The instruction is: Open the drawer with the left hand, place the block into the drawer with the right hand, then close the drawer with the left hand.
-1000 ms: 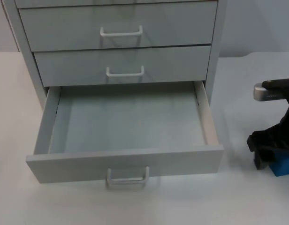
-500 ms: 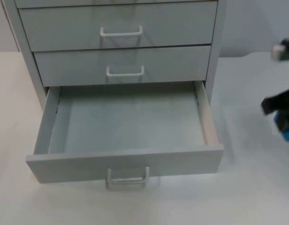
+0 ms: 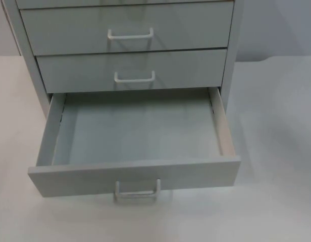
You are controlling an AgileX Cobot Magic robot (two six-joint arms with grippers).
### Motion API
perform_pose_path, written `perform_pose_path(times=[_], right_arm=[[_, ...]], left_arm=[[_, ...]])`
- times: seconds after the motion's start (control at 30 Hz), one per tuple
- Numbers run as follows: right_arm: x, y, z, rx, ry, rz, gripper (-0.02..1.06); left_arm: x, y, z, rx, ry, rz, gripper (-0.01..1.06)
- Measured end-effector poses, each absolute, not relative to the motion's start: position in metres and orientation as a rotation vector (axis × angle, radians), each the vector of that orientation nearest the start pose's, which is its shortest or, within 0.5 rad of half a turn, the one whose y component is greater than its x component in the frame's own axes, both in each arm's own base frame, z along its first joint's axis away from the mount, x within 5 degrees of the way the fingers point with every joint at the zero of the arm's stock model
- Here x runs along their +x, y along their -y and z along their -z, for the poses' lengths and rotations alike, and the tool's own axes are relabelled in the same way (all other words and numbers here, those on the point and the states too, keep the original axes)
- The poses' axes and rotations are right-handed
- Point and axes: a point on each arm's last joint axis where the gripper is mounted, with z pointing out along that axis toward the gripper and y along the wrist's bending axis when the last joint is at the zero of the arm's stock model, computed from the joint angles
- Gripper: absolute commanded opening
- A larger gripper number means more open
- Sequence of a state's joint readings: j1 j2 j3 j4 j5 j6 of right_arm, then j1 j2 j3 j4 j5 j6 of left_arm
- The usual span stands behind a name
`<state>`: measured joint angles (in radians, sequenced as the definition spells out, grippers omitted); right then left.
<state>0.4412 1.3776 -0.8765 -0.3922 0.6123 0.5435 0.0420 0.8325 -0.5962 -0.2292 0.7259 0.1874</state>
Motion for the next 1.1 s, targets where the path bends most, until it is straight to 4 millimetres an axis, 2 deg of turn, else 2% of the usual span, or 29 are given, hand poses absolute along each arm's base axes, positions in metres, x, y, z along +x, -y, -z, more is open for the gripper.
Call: perform_pose_path(times=[0.07, 0.2, 0.23, 0.37, 0.4, 0.53, 0.57, 0.7, 0.73, 0.83, 1.1], right_arm=[[0.252, -0.103, -0.252, -0.224, -2.516, 0.015, 0.0], [0.243, -0.137, -0.245, -0.36, -2.496, -0.062, 0.0], [0.243, -0.137, -0.245, -0.36, -2.496, -0.062, 0.0], [0.24, -0.176, -0.232, -0.451, -2.5, -0.134, 0.0], [0.24, -0.176, -0.232, -0.451, -2.5, -0.134, 0.0], [0.247, -0.222, -0.221, -0.556, -2.499, -0.167, 0.0], [0.247, -0.222, -0.221, -0.556, -2.499, -0.167, 0.0], [0.261, -0.255, -0.207, -0.583, -2.505, -0.185, 0.0], [0.261, -0.255, -0.207, -0.583, -2.505, -0.185, 0.0], [0.274, -0.271, -0.188, -0.542, -2.531, -0.19, 0.0], [0.29, -0.282, -0.157, -0.43, -2.499, -0.182, 0.0]], left_arm=[[0.149, 0.007, -0.274, 0.035, -2.425, 0.158, 1.05], [0.149, 0.007, -0.274, 0.034, -2.419, 0.157, 1.05], [0.149, 0.007, -0.274, 0.034, -2.419, 0.157, 1.05], [0.149, 0.007, -0.275, 0.033, -2.417, 0.156, 1.05], [0.149, 0.007, -0.275, 0.033, -2.417, 0.156, 1.05], [0.149, 0.007, -0.275, 0.032, -2.417, 0.158, 1.05], [0.149, 0.007, -0.275, 0.032, -2.417, 0.158, 1.05], [0.149, 0.007, -0.275, 0.032, -2.417, 0.158, 1.05], [0.149, 0.007, -0.275, 0.032, -2.417, 0.158, 1.05], [0.149, 0.007, -0.275, 0.032, -2.417, 0.158, 1.05], [0.149, 0.007, -0.275, 0.032, -2.417, 0.158, 1.05]])
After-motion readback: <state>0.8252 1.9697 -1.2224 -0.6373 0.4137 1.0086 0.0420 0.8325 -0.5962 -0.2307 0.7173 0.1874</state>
